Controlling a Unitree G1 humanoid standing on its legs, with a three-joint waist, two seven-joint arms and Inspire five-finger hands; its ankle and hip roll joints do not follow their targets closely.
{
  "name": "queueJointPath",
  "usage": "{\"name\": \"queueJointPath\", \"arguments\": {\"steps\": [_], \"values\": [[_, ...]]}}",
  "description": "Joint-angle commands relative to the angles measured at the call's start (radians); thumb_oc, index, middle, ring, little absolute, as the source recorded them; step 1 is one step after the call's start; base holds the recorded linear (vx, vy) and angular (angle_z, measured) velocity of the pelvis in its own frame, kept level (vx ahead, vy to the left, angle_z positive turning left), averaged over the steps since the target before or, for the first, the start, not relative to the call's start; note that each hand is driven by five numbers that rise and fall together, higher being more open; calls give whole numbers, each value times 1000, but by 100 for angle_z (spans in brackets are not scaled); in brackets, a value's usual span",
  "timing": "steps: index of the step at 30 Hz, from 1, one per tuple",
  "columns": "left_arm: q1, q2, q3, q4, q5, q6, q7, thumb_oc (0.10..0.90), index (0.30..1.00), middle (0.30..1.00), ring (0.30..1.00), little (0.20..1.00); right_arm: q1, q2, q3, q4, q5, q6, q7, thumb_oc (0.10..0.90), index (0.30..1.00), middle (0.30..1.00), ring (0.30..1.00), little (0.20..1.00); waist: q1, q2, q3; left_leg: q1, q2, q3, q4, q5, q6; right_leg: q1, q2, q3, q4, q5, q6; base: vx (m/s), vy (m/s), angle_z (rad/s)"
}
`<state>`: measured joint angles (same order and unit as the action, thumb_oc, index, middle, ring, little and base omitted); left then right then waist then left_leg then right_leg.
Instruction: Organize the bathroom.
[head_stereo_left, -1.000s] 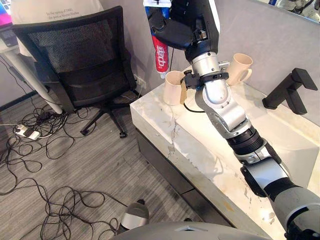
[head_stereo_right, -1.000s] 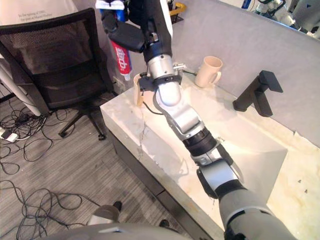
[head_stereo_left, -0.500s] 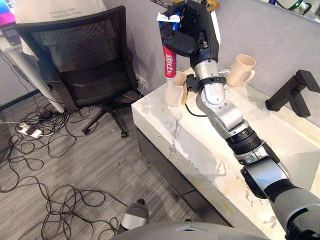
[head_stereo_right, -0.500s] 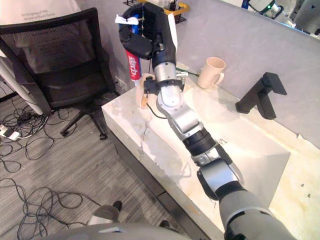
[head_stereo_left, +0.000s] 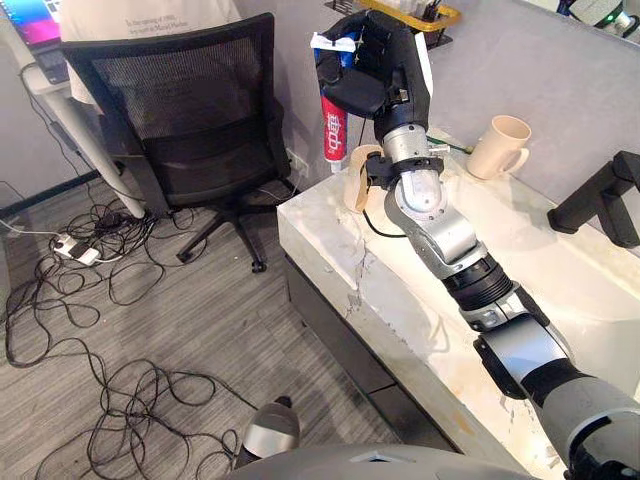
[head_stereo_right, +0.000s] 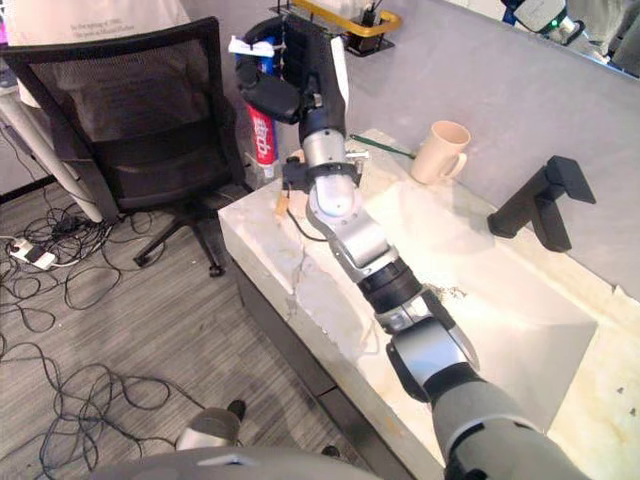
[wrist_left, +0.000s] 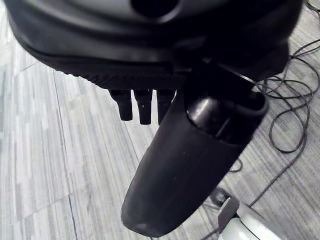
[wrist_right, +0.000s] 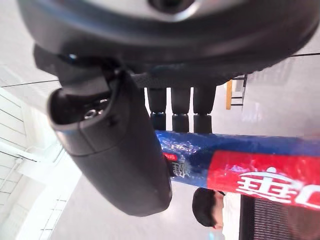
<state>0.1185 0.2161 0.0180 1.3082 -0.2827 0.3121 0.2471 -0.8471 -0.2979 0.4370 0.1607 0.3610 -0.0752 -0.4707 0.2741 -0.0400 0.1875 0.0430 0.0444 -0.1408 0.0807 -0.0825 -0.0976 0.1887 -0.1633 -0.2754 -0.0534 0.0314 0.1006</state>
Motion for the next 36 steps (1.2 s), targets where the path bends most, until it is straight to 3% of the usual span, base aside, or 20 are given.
{"name": "queueJointPath", "arguments": {"steps": [1,22,36], "values": [[45,70,-58,92,-28,43,23,800,900,900,900,900,-147,0,-70,-9,-59,-149,-28,400,300,300,300,300,10,25,-75,35,85,62,-73,66,-18,-54,-97,26,127,-92,72,10,-3,11],[61,76,-38,100,-17,31,-2,800,900,900,900,900,-171,-84,-88,-42,-63,-135,-32,400,300,300,300,300,0,3,-90,23,94,75,-65,71,-20,-53,-81,47,128,-104,69,0,0,0],[63,73,-40,106,-24,26,13,800,900,900,900,900,-175,-96,-100,-23,-59,-124,-44,400,300,300,300,300,9,0,-89,14,89,60,-47,67,-21,-42,-82,41,136,-112,64,17,0,0]]}}
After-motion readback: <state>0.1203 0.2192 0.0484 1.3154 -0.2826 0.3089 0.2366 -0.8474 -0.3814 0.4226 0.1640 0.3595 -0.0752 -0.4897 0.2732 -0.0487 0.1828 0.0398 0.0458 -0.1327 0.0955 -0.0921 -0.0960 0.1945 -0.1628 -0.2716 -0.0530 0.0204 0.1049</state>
